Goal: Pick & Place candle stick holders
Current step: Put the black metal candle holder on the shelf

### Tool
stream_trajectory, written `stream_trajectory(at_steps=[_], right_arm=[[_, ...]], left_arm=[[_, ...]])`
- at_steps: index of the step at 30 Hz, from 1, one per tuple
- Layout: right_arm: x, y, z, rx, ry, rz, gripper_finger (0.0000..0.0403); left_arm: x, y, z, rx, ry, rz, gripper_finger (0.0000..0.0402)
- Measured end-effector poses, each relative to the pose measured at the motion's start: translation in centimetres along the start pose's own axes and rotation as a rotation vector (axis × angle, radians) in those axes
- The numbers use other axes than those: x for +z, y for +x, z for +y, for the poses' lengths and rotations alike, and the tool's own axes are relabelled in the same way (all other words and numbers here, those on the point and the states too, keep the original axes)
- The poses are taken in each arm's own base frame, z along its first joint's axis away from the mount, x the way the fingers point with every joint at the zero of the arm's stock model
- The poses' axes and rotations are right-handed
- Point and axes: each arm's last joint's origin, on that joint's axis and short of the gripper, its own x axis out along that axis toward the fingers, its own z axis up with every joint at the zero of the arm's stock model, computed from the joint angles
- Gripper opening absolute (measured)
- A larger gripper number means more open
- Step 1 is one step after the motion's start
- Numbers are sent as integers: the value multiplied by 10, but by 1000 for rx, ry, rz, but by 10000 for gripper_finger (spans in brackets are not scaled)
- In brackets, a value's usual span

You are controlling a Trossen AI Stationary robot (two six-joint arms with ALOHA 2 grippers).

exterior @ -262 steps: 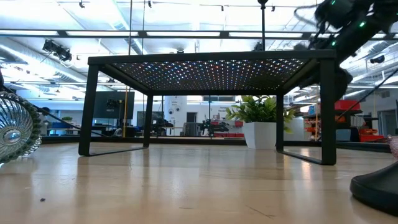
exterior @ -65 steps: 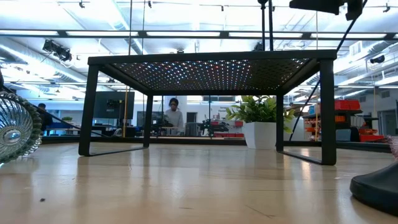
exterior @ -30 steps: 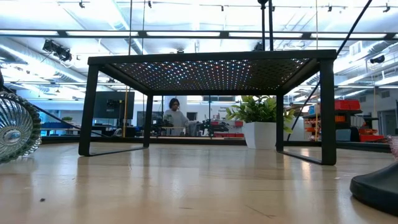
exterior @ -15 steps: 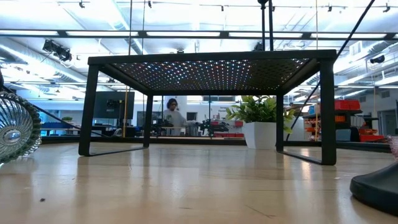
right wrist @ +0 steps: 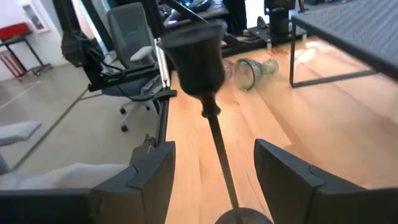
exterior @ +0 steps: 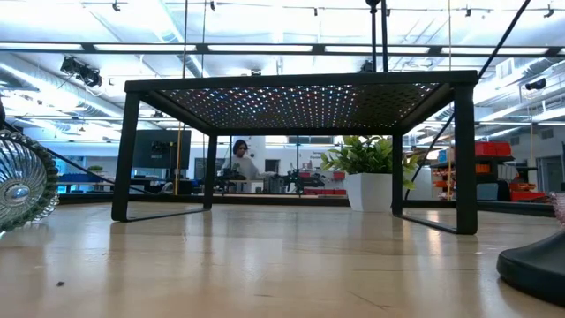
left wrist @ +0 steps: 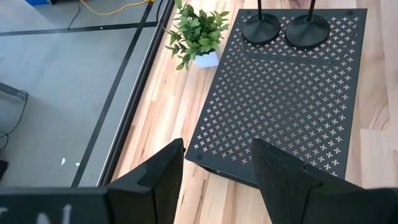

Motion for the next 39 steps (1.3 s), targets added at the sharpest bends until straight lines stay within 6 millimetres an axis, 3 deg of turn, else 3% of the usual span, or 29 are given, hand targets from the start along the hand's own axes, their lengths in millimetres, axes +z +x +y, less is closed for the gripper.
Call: stream_trajectory(at_steps=[8,20,26,34,39], right_arm=[[-10,19,-7,-10,23,8,217],[-16,32,-11,-2,26,6,207],[-20,38,-14,3,30,20,149],[-18,39,-14,-13,-4,1,18],[-17,38,-13,4,2,-3,15]], left_arm=[[0,0,0,2,0,0,193],[0,0,0,4,0,0,193],[0,0,0,3,0,0,193],[0,0,0,4,0,0,193],[0,0,0,3,0,0,193]])
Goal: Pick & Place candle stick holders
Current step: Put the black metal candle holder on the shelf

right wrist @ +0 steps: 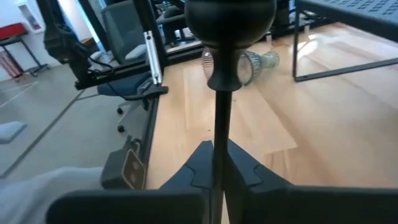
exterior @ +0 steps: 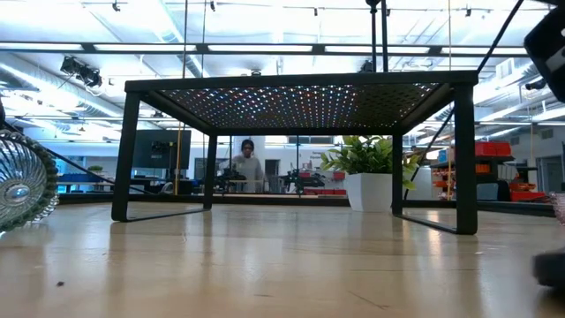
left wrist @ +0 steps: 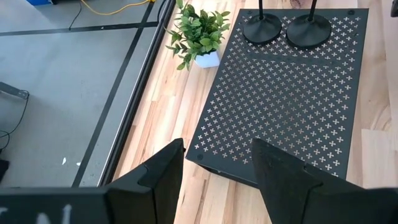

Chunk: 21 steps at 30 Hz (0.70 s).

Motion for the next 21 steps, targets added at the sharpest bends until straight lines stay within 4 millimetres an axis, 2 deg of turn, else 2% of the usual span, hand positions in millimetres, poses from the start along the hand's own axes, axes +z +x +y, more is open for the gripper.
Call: stream_trajectory(at_steps=[4,10,17,21], right_arm=[[5,-1,1,10,-25,-15,6],[25,-8,5,32,-32,-58,6],[62,-22,7,55,-64,-128,5],[87,-26,15,13,-127,-133,4]], left_arm=[[0,0,0,0,0,0,193],[0,0,0,0,0,0,193],[-1,0,0,2,5,8,193],[-1,0,0,3,7,13,193]])
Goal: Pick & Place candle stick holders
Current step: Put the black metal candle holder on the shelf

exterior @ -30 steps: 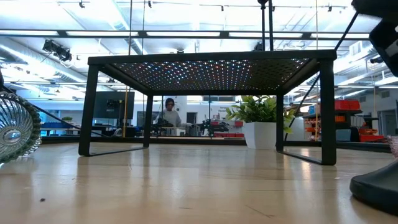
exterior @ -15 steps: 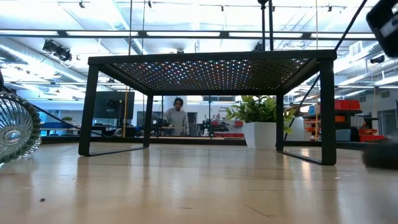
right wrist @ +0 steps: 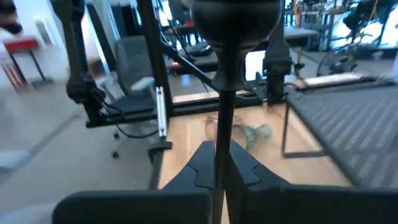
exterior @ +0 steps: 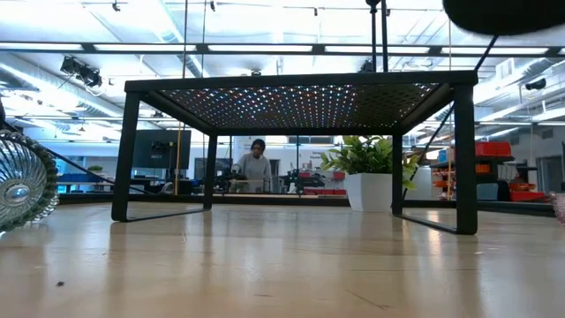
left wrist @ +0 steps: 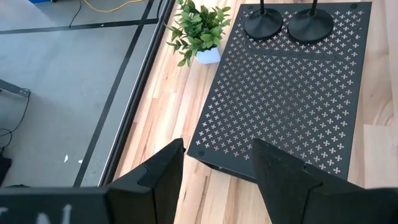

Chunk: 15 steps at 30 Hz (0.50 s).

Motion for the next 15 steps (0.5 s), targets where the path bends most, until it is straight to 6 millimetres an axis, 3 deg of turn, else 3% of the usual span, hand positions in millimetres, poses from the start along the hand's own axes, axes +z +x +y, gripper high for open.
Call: stream_trajectory(at_steps=[10,15], right_arm=[[76,22,7,-138,-135,73,4],[88,31,-4,-221,-178,57,4]], left_arm=[[0,0,0,0,-18,0,193],[0,0,0,0,-22,3,193]])
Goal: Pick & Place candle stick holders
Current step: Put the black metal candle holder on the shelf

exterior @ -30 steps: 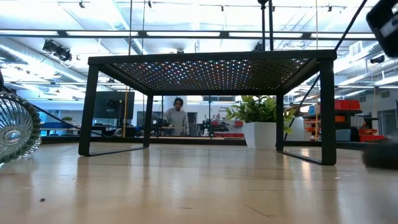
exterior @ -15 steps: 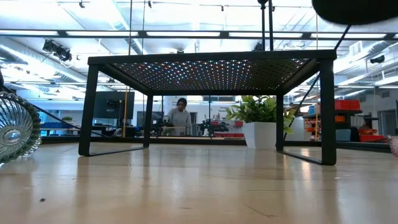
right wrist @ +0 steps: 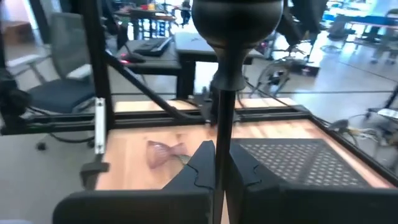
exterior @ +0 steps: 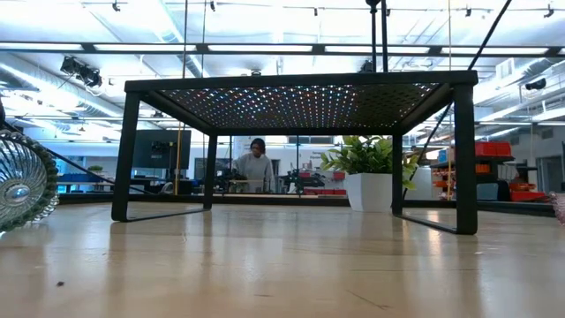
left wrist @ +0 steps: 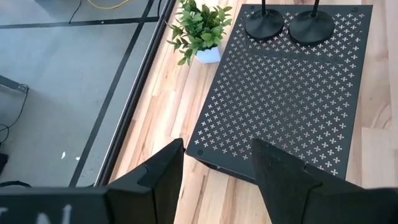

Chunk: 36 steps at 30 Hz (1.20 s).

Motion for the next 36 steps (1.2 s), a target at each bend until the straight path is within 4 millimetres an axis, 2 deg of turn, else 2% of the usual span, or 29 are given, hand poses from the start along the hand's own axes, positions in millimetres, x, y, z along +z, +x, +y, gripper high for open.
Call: stream_trajectory(at_steps=[11,27,36], right_arm=[[-12,15,-22,-164,40,86,3],[-27,11,-36,-309,76,125,3],[-31,17,-45,-359,98,147,3]], left_arm=[[-2,0,0,3,-8,22,193],[-2,0,0,1,-11,22,193],[-2,0,0,1,-12,22,193]])
